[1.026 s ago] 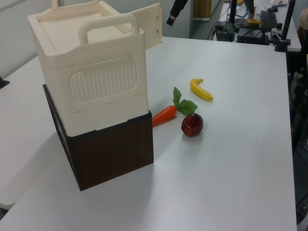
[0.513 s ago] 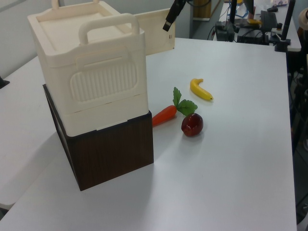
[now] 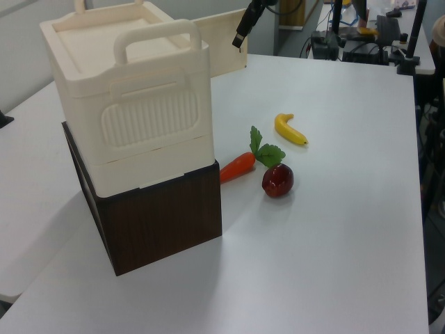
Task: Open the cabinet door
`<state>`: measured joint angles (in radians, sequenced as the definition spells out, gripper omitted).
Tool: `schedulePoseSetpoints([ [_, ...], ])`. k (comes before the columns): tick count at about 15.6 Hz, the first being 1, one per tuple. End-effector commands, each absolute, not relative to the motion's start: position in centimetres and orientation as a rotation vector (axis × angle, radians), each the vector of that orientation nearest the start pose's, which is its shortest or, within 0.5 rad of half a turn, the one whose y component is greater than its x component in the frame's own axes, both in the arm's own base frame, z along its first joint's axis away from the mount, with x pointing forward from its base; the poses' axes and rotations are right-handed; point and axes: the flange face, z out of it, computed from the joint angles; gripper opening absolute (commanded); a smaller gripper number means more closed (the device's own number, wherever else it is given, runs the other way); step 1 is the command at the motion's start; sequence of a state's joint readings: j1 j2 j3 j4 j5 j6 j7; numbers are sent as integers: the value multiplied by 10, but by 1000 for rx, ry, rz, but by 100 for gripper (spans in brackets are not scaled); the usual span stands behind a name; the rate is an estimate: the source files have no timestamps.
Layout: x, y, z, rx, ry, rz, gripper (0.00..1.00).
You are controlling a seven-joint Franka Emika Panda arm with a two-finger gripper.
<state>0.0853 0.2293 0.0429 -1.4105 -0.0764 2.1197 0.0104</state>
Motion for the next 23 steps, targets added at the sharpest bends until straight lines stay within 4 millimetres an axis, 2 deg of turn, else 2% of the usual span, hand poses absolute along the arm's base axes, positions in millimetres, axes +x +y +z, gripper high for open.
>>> schedulePoseSetpoints([
  [1,648,71,614,-3137,-180,-584,100],
  [4,633,65,609,-3177,-163,-405,100],
  [5,623,61,610,-3189,-153,-347,100],
  [7,601,53,602,-3214,-135,-185,100],
  [9,583,48,596,-3215,-120,-98,100],
  [11,572,34,583,-3217,-102,-21,100],
  [14,567,15,552,-3217,-79,83,100],
  [15,566,17,552,-3217,-90,81,100],
  [18,553,5,575,-3215,-68,32,100],
  [23,551,2,582,-3218,-58,12,100],
])
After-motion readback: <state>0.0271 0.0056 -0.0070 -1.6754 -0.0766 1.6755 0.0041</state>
